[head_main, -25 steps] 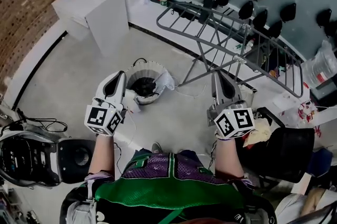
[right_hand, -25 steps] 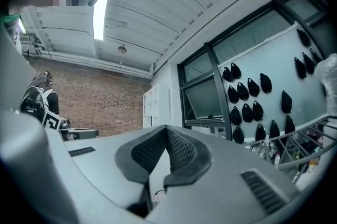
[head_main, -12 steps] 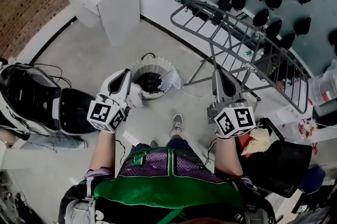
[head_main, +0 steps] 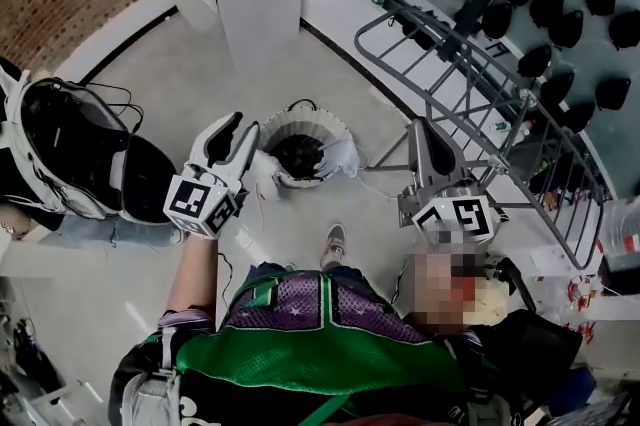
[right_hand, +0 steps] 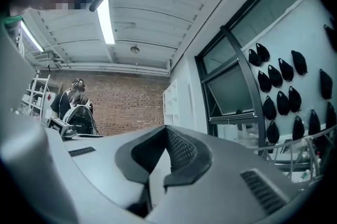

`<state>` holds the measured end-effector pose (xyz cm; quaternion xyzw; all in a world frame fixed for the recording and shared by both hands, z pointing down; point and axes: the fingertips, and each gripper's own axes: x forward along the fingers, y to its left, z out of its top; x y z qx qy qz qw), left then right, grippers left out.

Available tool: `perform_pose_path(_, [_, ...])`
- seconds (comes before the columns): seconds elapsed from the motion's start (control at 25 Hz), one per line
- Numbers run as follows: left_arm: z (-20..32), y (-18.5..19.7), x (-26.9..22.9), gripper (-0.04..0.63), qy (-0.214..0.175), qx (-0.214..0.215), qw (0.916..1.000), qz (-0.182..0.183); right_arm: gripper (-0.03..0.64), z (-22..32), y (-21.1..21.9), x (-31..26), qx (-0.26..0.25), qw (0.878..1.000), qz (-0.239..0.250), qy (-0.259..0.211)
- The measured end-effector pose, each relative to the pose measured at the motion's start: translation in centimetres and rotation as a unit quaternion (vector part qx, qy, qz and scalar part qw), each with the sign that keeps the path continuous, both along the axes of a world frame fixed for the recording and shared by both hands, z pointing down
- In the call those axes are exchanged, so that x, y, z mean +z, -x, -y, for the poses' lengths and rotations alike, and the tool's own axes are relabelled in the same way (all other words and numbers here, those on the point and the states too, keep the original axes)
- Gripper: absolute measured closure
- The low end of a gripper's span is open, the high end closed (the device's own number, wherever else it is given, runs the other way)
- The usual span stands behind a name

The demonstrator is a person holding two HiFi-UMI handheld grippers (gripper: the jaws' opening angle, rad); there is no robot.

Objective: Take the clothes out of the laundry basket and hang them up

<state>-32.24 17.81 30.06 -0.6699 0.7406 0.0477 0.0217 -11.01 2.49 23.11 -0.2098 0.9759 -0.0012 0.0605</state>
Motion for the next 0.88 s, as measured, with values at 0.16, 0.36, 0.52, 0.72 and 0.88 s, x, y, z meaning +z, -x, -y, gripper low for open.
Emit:
perform_pose_path(0.16, [1.4, 0.2, 0.6, 0.373, -0.001, -0.003, 0.9998, 0.017, 0.617, 1.7, 1.7, 0.8, -0.026, 1.0, -0.006, 0.008])
perform_pose_path(0.36, [4.0, 1.0, 2.5, 0.364, 0.039, -0.01, 0.9986, 0.035, 0.617, 3.6, 4.3, 1.3, -0.068, 0.998, -0.013, 0.013])
perform_pose_path(0.52, [4.8, 2.2, 5.7, 0.364, 0.066, -0.019, 0.9967, 0.041, 0.617, 4.7, 6.3, 2.8, -0.08, 0.996, -0.021, 0.026])
perform_pose_path(0.72, [4.3, 3.2, 11.1, 0.364, 0.101, -0.024, 0.9936, 0.044, 0.617, 4.9, 8.1, 6.0, -0.084, 0.995, -0.036, 0.041])
perform_pose_path(0.88, [4.3, 4.3, 16.5, 0.364, 0.128, -0.021, 0.9913, 0.024, 0.617, 5.7, 9.8, 8.8, -0.084, 0.994, -0.048, 0.048])
